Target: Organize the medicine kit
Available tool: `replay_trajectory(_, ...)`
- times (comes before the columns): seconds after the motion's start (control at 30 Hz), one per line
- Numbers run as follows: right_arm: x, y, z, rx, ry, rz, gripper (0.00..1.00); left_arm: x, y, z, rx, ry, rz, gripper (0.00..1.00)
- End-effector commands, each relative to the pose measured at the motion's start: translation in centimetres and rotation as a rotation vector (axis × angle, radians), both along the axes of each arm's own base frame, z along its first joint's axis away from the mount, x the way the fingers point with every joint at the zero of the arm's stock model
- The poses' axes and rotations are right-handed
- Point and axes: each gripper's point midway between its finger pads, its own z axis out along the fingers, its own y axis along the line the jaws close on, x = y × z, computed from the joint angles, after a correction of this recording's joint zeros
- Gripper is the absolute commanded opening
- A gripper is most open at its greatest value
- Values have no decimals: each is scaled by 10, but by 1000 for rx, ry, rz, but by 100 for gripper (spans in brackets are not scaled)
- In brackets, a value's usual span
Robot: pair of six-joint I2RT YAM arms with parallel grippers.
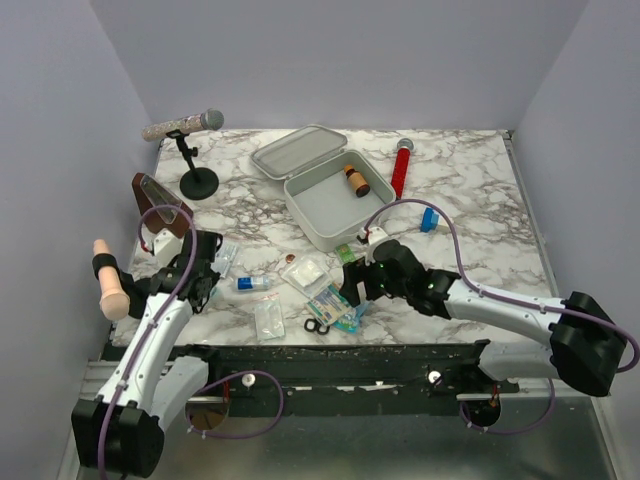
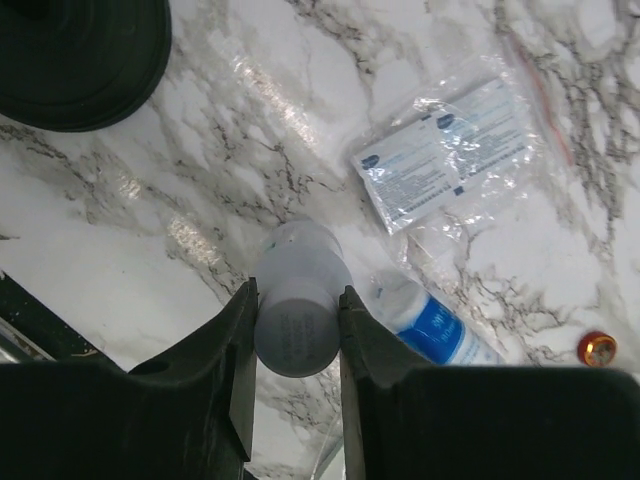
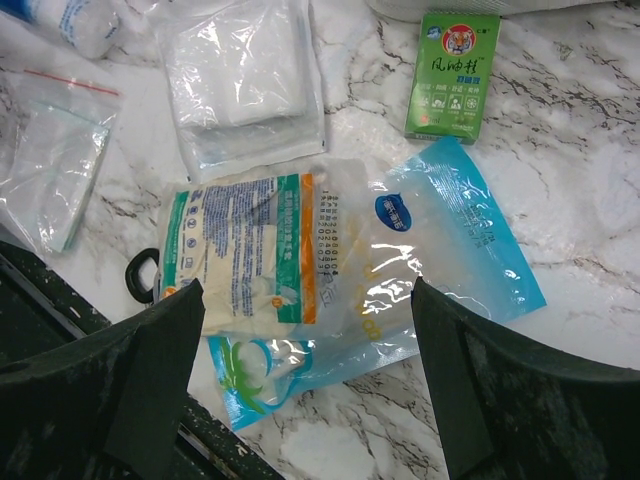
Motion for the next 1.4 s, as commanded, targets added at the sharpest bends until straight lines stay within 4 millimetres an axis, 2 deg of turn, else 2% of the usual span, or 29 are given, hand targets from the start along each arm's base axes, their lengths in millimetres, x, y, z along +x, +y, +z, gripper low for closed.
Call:
replay_trajectory(0.0,-1,-1,10,5,-30,21,92,23,-21,48,-77,-202,-128,0)
replay_trajectory(0.13,-3,8,41,97,-122,93,92,37,-71,91,-250,-352,-326,0)
replay_trajectory(0.37,-29,30,133,377,-342,318,96,39,-175,172,-561,-506,-696,0)
replay_trajectory(0.5,-24,20,174,403,-474,293,100,33,-219,204,-643,-503,-892,0)
replay_trajectory(0.63,-16,13,199,354,-570,291,100,24,-257,224,-747,-510,-1071,0)
replay_trajectory(0.73,-17,14,210,354,-589,306,100,14,-282,228,-808,-486,-1188,0)
replay_trajectory(0.83,-17,14,220,367,-610,305,100,5,-299,229,-837,-467,-1277,0)
replay_trajectory(0.93,-17,17,215,334,-596,328,100,0,-310,227,-864,-447,-1337,0)
replay_trajectory(1.03,-11,20,210,277,-599,345,100,-1,-317,230,-880,-453,-1369,0)
replay_trajectory(1.07,-9,17,199,233,-567,337,100,-2,-319,234,-885,-460,-1381,0)
replay_trajectory(1.13,-3,14,192,190,-559,314,98,-3,-321,239,-888,-470,-1403,0)
replay_trajectory(1.2,2,10,190,168,-560,289,96,-4,-322,241,-881,-470,-1417,0)
replay_trajectory(1.37,-2,11,185,156,-548,318,85,-3,-323,236,-858,-447,-1438,0)
